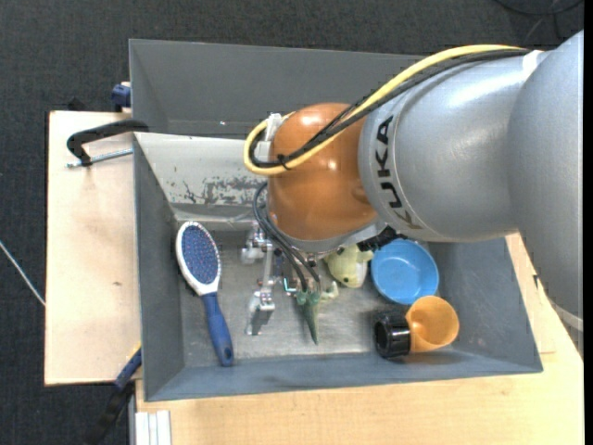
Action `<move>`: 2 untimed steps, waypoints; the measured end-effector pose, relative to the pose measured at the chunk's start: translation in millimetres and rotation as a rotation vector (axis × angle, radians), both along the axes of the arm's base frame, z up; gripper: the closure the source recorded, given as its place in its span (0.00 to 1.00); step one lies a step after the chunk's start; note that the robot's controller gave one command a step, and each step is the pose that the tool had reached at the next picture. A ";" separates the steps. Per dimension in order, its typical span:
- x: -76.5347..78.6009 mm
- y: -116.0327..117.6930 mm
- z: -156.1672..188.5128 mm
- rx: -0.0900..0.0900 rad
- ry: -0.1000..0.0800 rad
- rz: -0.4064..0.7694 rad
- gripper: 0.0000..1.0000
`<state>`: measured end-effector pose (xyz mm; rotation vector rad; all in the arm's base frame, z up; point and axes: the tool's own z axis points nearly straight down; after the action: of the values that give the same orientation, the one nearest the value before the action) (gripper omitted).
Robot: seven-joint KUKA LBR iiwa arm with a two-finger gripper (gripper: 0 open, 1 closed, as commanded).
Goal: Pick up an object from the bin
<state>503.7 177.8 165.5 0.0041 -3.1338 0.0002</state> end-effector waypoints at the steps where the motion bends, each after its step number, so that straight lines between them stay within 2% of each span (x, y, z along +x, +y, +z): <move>1: -1.8 28.7 -72.1 -0.002 -0.023 0.464 0.00; 2: 0.4 38.0 -59.8 -0.014 -0.026 0.896 0.00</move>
Offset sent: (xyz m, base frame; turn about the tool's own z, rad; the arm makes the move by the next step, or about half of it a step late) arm -0.0099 0.0387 -0.0955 -0.5130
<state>504.1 215.7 105.7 1.3731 -2.8460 0.0271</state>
